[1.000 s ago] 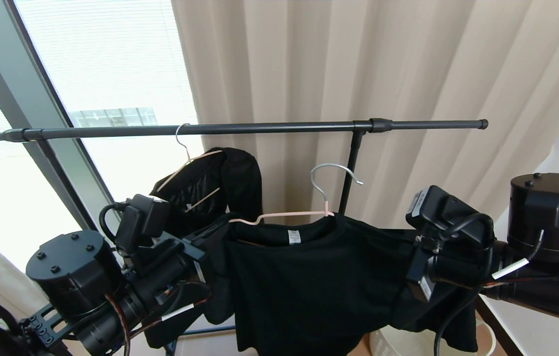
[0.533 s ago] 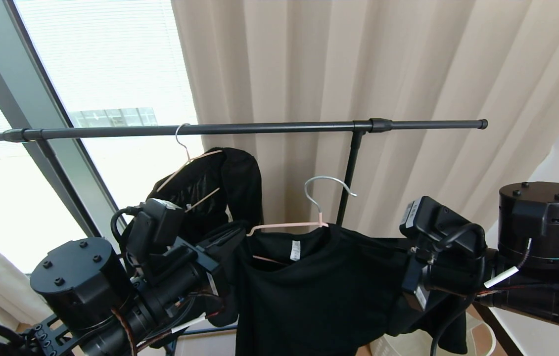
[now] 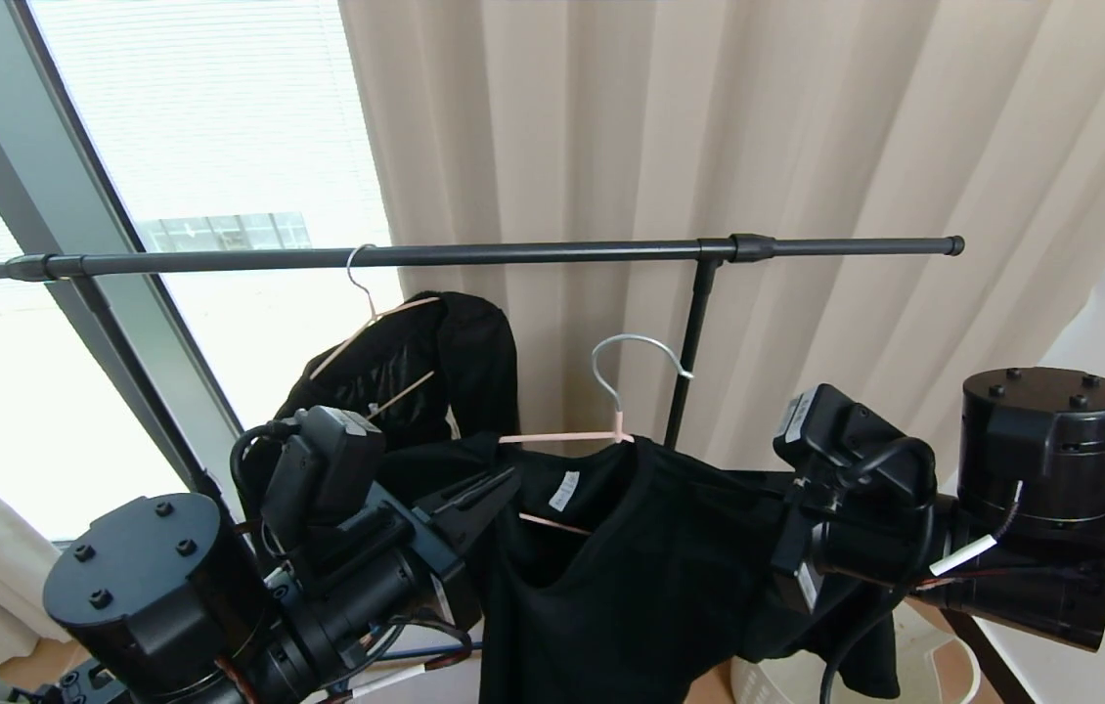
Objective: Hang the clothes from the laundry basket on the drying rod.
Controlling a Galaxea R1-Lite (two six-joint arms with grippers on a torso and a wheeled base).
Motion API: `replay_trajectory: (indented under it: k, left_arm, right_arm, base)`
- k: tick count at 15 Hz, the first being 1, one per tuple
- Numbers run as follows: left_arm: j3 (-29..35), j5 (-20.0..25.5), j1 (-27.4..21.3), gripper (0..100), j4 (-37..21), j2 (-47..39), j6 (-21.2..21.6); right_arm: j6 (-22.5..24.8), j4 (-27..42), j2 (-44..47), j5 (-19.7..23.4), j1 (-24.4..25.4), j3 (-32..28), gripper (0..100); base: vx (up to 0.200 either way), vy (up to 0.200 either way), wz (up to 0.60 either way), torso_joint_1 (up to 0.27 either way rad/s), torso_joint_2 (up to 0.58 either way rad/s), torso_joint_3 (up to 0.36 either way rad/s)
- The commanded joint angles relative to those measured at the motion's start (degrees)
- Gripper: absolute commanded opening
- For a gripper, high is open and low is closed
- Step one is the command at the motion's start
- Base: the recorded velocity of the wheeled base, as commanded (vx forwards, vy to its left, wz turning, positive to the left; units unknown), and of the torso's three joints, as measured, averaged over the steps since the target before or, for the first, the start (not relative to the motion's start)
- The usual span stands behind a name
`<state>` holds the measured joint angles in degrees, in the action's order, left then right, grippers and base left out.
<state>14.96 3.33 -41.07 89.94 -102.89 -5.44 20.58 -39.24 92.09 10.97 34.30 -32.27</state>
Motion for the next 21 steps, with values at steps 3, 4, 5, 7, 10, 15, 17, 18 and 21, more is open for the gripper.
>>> replay_trajectory:
  k: [3, 4, 5, 7, 10, 15, 17, 18, 21]
  left_arm:
    - [-0.19, -0.08, -2.79, 0, 0.06, 1.55, -0.01]
    - [-0.19, 0.01, -3.23, 0, 0.06, 1.73, -0.01]
    - [-0.19, 0.01, -4.19, 0, 0.06, 1.9, -0.01]
    - [-0.28, -0.08, -6.3, 0, 0.06, 2.34, -0.01]
    - [-0.37, -0.08, -8.06, 0, 0.06, 2.52, -0.01]
    - [-0.37, 0.01, -11.66, 0, 0.06, 2.61, -0.01]
    - [0.16, 0.01, -11.66, 0, 0.06, 2.25, -0.01]
    - [0.69, 0.01, -11.66, 0, 0.06, 1.99, -0.01]
    - [1.92, -0.08, -11.66, 0, 0.06, 0.23, -0.01]
  right_arm:
    - [-0.19, -2.42, 2.48, 0.1, 0.59, 0.72, 0]
    - [-0.27, -3.3, 2.92, 0.1, 0.59, 0.89, 0]
    - [-0.36, -4.53, 3.63, 0.1, 0.59, 1.16, 0]
    - [-1.77, -7.25, 4.06, 0.98, 0.59, 2.12, 0]
    - [-2.38, -7.34, 4.24, 2.65, 0.59, 2.12, 0]
    - [-2.38, -8.13, 6.0, 2.65, 0.59, 1.95, 0]
    - [-2.38, -8.13, 5.91, 2.65, 0.68, 2.03, 0]
    - [-2.38, -8.13, 5.91, 2.65, 1.38, 2.03, 0]
    - [-2.38, -8.13, 5.73, 2.65, 1.91, 2.03, 0]
  base:
    - [0.0, 0.0, 0.0, 0.0, 0.0, 0.0]
    - [0.0, 0.0, 0.0, 0.0, 0.0, 0.0]
    - [0.0, 0.0, 0.0, 0.0, 0.0, 0.0]
    - [0.0, 0.0, 0.0, 0.0, 0.0, 0.0]
    - [0.0, 0.0, 0.0, 0.0, 0.0, 0.0]
    - [0.0, 0.0, 0.0, 0.0, 0.0, 0.0]
    - [0.0, 0.0, 0.0, 0.0, 0.0, 0.0]
    - [0.0, 0.0, 0.0, 0.0, 0.0, 0.0]
    - [0.0, 0.0, 0.0, 0.0, 0.0, 0.0]
